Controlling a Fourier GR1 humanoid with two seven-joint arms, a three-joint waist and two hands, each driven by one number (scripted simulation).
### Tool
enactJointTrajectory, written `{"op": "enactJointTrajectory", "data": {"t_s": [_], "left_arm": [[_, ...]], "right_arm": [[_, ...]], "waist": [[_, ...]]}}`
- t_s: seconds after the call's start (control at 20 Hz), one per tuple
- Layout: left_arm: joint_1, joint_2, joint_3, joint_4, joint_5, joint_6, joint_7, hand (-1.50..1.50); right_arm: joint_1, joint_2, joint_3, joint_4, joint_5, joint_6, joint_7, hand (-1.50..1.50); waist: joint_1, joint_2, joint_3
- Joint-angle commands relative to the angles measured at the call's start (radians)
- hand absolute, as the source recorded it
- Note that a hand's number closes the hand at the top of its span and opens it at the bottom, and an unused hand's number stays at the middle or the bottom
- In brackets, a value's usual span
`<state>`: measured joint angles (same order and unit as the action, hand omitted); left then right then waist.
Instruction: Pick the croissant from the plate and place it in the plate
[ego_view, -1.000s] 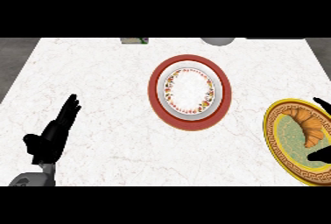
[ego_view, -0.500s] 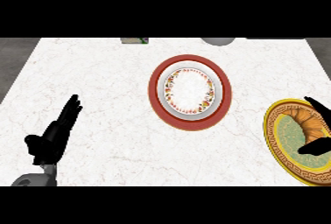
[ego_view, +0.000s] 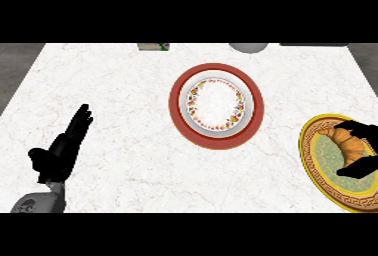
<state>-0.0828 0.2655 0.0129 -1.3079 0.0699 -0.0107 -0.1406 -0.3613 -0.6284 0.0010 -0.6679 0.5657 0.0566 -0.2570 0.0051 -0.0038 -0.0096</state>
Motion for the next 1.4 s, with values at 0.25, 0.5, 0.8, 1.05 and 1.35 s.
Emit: {"op": "enactJointTrajectory", "data": {"t_s": [0.25,0.5,0.8,1.05,1.35], "left_arm": [[0.028,-0.014,0.013,-0.004,-0.005,-0.002,-0.005,0.0],[0.052,0.02,0.056,-0.001,-0.007,0.026,0.01,0.0],[0.07,0.019,0.066,-0.003,-0.006,0.036,0.007,0.0],[0.075,0.023,0.058,-0.009,-0.009,0.028,0.01,0.0],[0.082,0.013,0.052,-0.009,-0.008,0.027,0.009,0.0]], "right_arm": [[0.043,0.212,-0.051,0.024,0.011,-0.24,0.224,1.5],[0.175,0.23,-0.185,0.084,-0.064,-0.346,0.405,1.5],[0.204,0.323,-0.19,-0.059,-0.026,-0.574,0.496,1.5],[0.222,0.393,-0.154,-0.179,0.043,-0.697,0.573,1.5],[0.251,0.423,-0.111,-0.339,0.182,-0.848,0.671,1.5]], "waist": [[-0.03,-0.011,0.004],[-0.133,-0.033,-0.008],[-0.129,-0.047,-0.017],[-0.112,-0.046,-0.02],[-0.103,-0.042,-0.024]]}}
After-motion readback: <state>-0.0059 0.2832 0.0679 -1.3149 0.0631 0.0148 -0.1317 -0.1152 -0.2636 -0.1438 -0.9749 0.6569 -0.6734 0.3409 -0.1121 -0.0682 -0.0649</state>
